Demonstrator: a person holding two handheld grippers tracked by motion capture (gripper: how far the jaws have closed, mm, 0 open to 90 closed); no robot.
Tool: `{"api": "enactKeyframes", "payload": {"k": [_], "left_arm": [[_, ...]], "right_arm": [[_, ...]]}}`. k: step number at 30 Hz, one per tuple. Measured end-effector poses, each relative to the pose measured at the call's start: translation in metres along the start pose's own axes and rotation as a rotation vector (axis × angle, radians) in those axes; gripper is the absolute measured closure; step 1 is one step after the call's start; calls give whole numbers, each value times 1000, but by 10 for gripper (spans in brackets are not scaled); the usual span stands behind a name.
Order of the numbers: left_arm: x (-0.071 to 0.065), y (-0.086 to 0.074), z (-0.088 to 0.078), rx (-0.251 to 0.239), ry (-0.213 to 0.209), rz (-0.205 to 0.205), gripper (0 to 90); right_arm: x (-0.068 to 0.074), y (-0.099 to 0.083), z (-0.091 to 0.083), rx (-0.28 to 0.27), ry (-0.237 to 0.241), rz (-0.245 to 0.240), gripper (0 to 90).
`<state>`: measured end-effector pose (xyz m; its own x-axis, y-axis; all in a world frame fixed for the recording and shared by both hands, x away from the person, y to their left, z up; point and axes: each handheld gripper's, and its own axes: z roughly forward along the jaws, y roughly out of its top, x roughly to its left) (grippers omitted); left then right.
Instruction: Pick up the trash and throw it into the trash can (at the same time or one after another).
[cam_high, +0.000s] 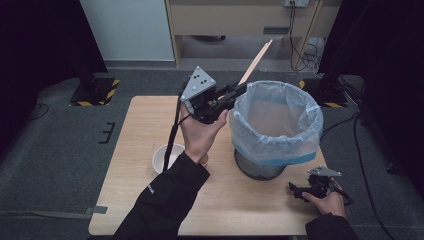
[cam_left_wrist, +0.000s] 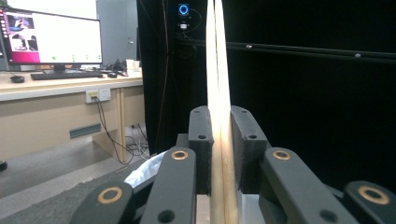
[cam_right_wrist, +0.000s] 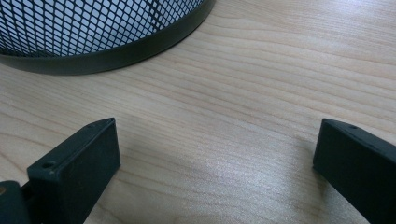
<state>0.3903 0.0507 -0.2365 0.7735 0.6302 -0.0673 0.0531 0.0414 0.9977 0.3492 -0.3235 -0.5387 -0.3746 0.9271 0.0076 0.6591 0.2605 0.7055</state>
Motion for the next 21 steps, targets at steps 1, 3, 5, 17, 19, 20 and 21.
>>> {"api": "enactKeyframes", "payload": {"k": [1,3,5,17,19,20,21], "left_arm": [[-2,0,6,2,0,-3,795],[-3,0,13,9,0,2,795],[-6,1,22,13,-3,5,795],[-19,-3,60,16,-47,21,795],[-20,-7,67,29,-58,16,795],[-20,-8,69,35,-61,16,795],[-20,-10,72,40,-64,17,795]], "right_arm": [[0,0,0,-2,0,-3,8],[0,0,0,-2,0,-3,9],[0,0,0,-2,-1,-3,8],[0,0,0,-2,0,-3,8],[0,0,0,-2,0,-3,8],[0,0,0,-2,0,-3,8],[0,0,0,-2,0,-3,8]]}}
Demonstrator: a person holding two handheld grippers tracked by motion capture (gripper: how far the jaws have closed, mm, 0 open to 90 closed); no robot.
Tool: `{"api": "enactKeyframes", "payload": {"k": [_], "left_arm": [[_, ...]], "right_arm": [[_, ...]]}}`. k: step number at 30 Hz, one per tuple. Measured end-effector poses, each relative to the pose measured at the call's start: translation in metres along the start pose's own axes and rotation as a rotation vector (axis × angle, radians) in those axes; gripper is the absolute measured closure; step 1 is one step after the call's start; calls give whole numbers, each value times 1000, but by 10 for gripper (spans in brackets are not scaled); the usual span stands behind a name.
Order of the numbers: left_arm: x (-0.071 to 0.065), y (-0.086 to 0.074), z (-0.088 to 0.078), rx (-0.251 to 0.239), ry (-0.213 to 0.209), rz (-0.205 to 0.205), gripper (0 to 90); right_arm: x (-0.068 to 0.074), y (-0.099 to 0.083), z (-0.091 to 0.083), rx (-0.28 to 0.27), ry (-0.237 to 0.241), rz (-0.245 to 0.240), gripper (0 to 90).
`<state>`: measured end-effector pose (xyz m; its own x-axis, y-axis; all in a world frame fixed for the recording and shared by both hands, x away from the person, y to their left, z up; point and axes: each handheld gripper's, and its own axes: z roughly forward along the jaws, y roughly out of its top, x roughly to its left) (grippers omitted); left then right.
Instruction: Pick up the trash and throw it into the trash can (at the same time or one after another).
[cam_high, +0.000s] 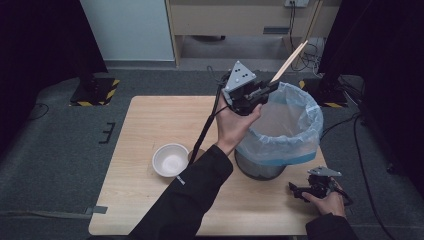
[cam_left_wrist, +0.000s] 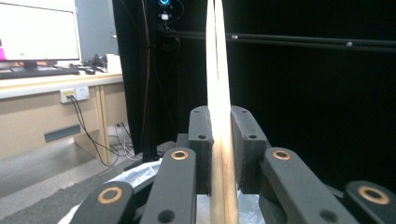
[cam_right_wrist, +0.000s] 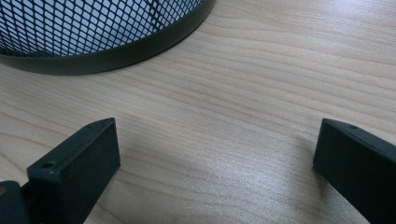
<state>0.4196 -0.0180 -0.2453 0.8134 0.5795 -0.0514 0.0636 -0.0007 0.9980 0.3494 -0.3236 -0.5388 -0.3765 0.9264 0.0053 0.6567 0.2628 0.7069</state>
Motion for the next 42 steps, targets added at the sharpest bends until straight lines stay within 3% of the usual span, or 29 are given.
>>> {"api": "enactKeyframes", "payload": {"k": [10,16,19,23,29,38,42], "left_arm": [[4,-17,23,78,-1,7,795],[10,-22,29,107,-3,-15,791],[12,-23,31,97,-8,-11,748],[16,-21,27,71,-23,-20,590],[20,-12,3,36,-26,-18,516],[37,-1,-56,-9,21,-7,428],[46,-4,-83,-1,50,-6,396]], "right_arm": [[1,0,0,4,5,3,8],[1,1,1,1,5,5,8],[1,1,1,-1,5,2,8],[0,1,1,-3,5,-6,8],[1,1,1,-2,6,-7,8],[1,1,1,-3,7,-8,8],[1,1,1,1,8,-3,8]]}}
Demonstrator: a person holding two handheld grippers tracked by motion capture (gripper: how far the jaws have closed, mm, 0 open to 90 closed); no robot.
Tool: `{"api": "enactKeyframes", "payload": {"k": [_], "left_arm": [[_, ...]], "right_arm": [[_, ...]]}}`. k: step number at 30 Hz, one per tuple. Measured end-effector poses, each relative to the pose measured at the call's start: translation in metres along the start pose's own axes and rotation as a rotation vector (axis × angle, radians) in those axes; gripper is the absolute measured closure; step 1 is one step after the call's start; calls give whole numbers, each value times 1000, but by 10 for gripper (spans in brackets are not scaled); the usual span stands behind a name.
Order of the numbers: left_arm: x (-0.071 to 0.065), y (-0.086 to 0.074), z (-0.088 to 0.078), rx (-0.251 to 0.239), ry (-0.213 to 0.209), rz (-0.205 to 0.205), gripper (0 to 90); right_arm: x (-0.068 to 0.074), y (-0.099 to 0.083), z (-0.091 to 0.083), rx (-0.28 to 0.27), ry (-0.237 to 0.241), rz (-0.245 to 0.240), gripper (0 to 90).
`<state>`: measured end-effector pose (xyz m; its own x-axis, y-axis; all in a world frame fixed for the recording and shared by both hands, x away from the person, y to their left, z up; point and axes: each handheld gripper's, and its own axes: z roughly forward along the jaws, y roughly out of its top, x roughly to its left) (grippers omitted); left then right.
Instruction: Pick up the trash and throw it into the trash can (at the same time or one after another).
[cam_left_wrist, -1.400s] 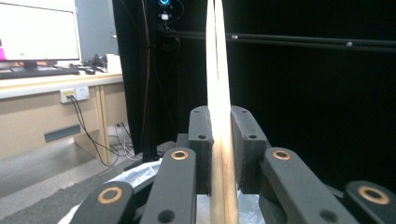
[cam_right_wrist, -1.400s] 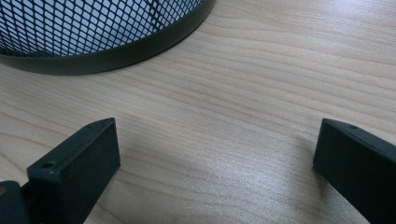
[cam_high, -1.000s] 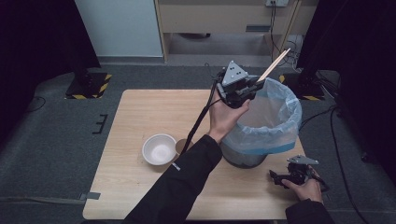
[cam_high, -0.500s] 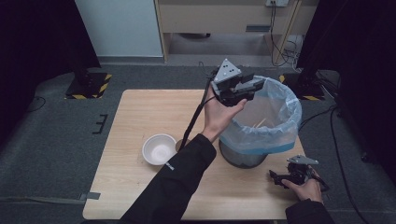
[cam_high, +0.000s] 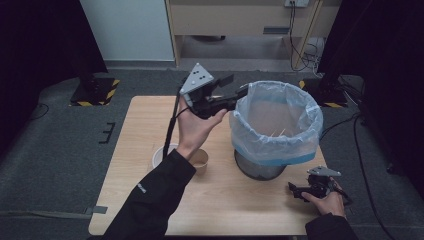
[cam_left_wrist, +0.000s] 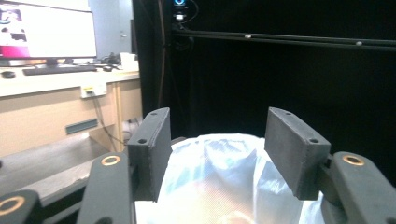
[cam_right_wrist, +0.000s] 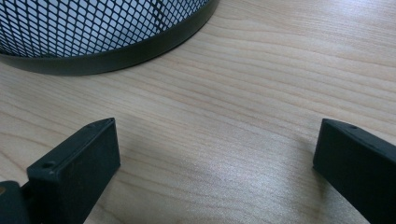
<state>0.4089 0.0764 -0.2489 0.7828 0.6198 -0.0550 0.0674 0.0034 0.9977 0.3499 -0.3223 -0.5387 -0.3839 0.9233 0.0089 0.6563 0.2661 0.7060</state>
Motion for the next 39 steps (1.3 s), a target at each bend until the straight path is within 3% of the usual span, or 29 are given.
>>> {"api": "enactKeyframes", "payload": {"k": [3,10,19,27,34,39], "left_arm": [[8,-7,-17,13,19,-29,376],[28,-31,-51,46,81,-40,341],[50,-71,-87,124,150,-60,335],[71,-115,-110,200,232,-80,326],[90,-159,-130,303,299,-119,323],[103,-188,-139,346,348,-147,320]], "right_arm": [[0,0,0,1,0,-3,8],[0,0,0,3,1,-3,8],[0,0,0,3,1,-2,8],[0,0,0,3,1,-2,8],[0,0,0,3,1,-3,8],[0,0,0,3,0,-2,8]]}}
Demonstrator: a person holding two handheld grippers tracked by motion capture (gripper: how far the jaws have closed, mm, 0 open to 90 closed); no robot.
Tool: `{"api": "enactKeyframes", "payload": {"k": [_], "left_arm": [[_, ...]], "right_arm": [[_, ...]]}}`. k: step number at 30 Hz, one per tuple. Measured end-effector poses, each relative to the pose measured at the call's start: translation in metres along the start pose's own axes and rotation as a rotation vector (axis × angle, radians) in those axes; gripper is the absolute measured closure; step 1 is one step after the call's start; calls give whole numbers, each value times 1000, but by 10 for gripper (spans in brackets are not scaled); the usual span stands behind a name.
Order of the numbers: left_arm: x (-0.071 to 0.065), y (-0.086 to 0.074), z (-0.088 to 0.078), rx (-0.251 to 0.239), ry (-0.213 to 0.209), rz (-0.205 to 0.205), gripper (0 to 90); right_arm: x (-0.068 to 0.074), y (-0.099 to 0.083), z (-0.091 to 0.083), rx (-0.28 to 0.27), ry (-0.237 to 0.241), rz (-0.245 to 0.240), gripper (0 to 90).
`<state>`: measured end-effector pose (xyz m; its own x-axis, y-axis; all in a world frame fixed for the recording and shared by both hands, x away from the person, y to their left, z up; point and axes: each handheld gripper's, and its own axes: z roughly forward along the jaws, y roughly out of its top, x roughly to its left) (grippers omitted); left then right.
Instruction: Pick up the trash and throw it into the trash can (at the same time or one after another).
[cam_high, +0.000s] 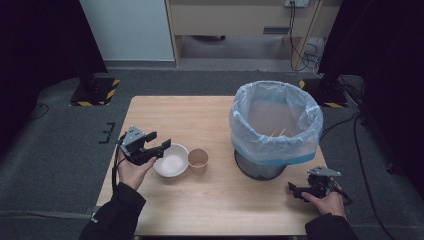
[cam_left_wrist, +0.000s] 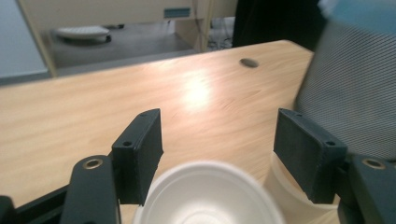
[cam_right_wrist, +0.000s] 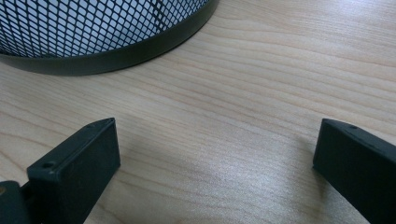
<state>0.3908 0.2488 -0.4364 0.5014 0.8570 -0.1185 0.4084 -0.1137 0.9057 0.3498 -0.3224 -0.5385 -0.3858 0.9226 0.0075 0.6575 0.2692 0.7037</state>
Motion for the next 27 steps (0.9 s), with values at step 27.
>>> {"api": "enactKeyframes", "payload": {"k": [27], "left_arm": [[46,-61,31,276,113,-64,385]], "right_arm": [[0,0,0,0,0,0,8]]}}
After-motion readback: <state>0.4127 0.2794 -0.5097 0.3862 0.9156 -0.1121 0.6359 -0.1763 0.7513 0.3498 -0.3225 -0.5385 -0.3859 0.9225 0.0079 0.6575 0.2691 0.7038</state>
